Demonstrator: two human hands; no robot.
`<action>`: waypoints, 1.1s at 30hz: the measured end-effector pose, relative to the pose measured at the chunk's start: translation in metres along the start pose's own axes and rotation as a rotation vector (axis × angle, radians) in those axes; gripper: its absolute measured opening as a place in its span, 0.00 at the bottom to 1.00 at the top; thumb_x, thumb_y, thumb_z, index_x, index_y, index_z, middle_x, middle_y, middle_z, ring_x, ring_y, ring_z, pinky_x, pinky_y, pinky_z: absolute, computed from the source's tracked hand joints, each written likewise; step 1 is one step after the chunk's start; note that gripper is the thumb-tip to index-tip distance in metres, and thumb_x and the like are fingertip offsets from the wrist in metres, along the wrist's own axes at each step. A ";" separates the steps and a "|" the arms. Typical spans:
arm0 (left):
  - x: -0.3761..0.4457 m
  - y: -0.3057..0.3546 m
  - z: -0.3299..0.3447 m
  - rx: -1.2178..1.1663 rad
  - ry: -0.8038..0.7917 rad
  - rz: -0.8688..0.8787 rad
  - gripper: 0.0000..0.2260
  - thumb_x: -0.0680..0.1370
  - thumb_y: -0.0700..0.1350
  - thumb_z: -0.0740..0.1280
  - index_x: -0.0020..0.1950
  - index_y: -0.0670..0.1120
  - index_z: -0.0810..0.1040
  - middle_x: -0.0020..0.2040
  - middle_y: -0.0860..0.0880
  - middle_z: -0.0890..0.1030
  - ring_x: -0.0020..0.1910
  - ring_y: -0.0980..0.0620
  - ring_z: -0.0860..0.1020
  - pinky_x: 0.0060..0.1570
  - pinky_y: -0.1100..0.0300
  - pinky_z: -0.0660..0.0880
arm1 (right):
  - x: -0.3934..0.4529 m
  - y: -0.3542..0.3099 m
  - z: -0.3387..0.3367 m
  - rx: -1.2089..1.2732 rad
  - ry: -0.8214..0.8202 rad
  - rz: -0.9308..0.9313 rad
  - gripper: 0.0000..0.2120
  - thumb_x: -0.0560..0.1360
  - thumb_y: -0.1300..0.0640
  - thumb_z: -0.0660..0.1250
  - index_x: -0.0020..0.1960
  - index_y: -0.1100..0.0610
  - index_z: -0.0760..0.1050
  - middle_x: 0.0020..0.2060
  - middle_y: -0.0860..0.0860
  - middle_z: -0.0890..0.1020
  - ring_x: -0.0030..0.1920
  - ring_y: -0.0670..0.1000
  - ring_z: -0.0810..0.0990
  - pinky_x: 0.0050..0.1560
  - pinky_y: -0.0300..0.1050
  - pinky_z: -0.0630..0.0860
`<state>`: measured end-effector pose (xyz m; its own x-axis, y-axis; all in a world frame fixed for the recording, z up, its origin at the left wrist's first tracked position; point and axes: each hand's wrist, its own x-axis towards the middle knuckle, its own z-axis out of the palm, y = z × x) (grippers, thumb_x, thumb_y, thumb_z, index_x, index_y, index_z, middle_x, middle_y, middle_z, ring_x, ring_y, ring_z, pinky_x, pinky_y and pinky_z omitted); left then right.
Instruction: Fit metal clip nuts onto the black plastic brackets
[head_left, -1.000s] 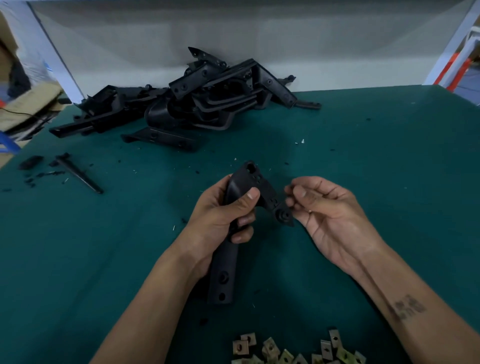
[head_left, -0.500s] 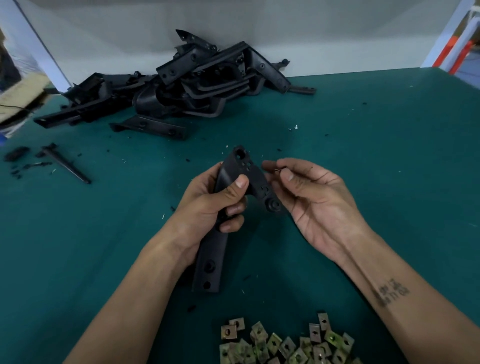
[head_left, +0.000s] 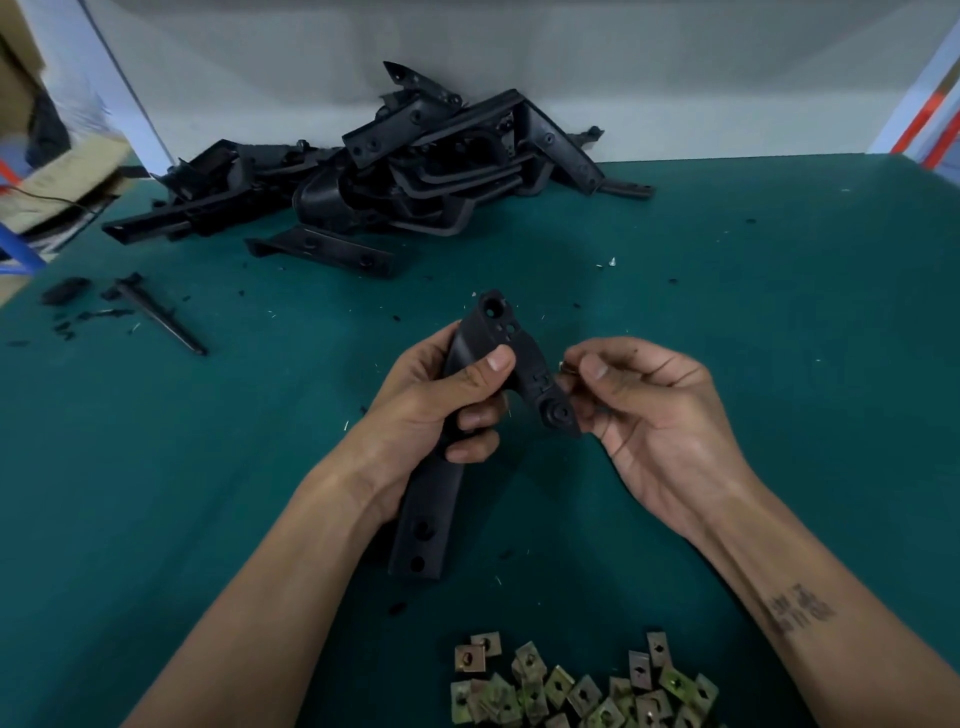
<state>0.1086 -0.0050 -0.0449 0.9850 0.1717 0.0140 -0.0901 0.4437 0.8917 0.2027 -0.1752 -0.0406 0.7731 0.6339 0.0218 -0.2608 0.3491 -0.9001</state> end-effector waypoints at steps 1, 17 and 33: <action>0.000 0.000 0.000 0.003 0.002 0.004 0.09 0.73 0.45 0.74 0.46 0.46 0.75 0.40 0.49 0.70 0.28 0.57 0.63 0.20 0.66 0.61 | 0.000 0.001 0.000 -0.006 -0.006 -0.005 0.08 0.69 0.64 0.72 0.48 0.59 0.85 0.37 0.58 0.85 0.36 0.53 0.83 0.38 0.43 0.79; 0.000 -0.001 -0.001 0.027 -0.031 0.026 0.08 0.73 0.45 0.74 0.47 0.47 0.77 0.40 0.47 0.68 0.27 0.57 0.64 0.20 0.66 0.62 | -0.008 -0.006 0.007 -0.127 -0.001 -0.069 0.10 0.65 0.60 0.76 0.46 0.58 0.87 0.41 0.58 0.87 0.41 0.54 0.85 0.46 0.46 0.83; -0.001 0.001 0.001 0.047 -0.033 0.064 0.06 0.74 0.44 0.73 0.46 0.46 0.77 0.36 0.50 0.69 0.27 0.57 0.63 0.21 0.66 0.62 | -0.016 -0.011 0.015 -0.155 0.022 -0.103 0.09 0.65 0.62 0.75 0.45 0.57 0.87 0.42 0.58 0.87 0.45 0.55 0.85 0.55 0.53 0.82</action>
<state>0.1072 -0.0057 -0.0430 0.9819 0.1688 0.0858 -0.1466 0.3909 0.9087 0.1840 -0.1790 -0.0239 0.8043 0.5842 0.1092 -0.0888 0.2997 -0.9499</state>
